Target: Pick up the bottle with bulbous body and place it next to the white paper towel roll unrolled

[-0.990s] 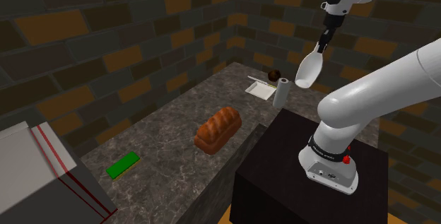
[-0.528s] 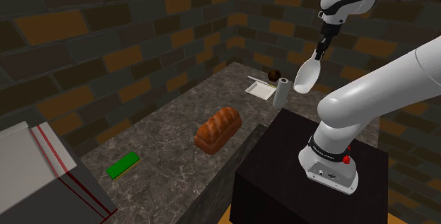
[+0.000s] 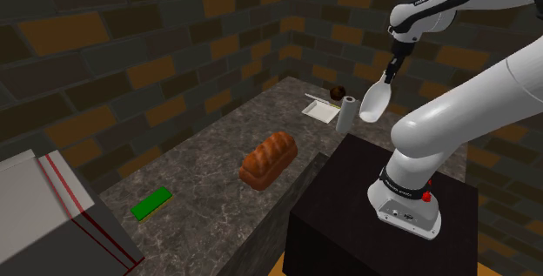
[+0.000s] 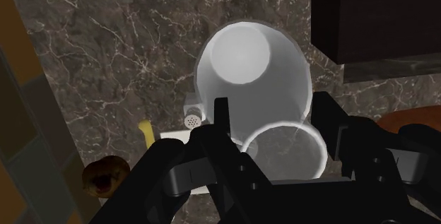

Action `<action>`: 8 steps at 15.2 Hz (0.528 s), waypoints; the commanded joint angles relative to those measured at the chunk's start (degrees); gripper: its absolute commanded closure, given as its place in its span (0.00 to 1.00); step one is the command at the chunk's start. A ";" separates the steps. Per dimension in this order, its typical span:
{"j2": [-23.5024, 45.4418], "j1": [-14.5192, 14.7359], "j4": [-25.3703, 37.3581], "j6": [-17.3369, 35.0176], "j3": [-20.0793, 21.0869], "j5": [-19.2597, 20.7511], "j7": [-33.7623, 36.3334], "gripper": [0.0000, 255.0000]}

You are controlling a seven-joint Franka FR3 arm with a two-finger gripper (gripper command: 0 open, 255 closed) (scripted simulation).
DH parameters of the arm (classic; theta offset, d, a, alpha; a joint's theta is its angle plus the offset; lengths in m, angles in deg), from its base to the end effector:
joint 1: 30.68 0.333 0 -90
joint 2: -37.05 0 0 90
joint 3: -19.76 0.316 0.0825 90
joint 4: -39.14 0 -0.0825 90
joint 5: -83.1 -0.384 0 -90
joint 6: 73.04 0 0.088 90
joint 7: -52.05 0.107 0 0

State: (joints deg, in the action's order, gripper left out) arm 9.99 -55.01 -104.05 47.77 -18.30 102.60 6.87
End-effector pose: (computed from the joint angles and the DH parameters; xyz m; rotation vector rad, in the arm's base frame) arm 0.1795 -0.3798 0.4147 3.1215 -0.1104 0.0061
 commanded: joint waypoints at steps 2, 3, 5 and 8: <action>1.30 0.22 -1.27 2.61 -0.89 0.03 -0.19 1.00; 1.76 0.29 -1.73 3.52 -1.20 0.03 -0.26 1.00; 2.75 0.47 -2.61 5.36 -1.84 0.00 -0.42 1.00; 4.40 0.82 -3.85 8.19 -2.84 -0.16 -0.74 1.00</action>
State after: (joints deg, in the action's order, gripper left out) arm 13.94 -54.24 -107.30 54.88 -20.82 102.41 6.19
